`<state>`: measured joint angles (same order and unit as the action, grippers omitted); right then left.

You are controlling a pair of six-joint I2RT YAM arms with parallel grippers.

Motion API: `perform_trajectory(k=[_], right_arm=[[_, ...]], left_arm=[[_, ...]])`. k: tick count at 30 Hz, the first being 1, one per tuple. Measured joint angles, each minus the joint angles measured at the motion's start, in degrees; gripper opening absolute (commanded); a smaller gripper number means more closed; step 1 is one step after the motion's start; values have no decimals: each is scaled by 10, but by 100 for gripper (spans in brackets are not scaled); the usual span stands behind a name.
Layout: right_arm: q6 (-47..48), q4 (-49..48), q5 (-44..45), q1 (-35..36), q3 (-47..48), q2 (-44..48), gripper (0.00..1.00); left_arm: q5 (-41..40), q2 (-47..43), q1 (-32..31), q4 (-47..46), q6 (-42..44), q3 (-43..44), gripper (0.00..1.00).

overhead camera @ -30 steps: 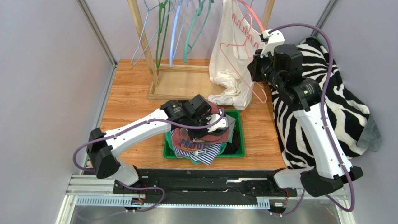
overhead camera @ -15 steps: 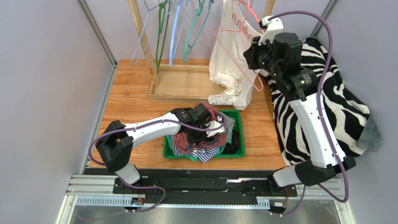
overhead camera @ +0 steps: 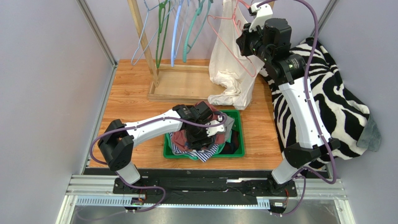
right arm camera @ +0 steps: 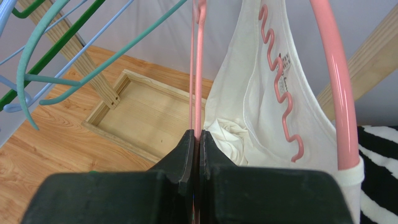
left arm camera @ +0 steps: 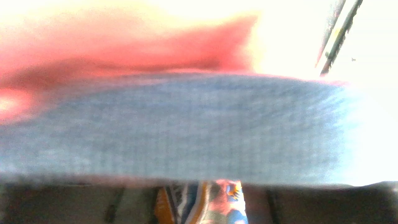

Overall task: Remove the tank top from the hanger
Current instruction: Place the hanger at the clothesline.

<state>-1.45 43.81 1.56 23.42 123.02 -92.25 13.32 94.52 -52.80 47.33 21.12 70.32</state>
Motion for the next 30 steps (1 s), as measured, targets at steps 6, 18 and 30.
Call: perform_trajectory(k=[6,18,30], right_arm=[[13,3,-1,0,63,-46,0],[24,1,0,0,130,-77,0],[18,-4,-2,0,139,-154,0]], left_arm=[[-12,-25,2,116,-11,70,99],[-2,-43,8,285,-12,362,99],[-61,-75,8,289,-15,580,99]])
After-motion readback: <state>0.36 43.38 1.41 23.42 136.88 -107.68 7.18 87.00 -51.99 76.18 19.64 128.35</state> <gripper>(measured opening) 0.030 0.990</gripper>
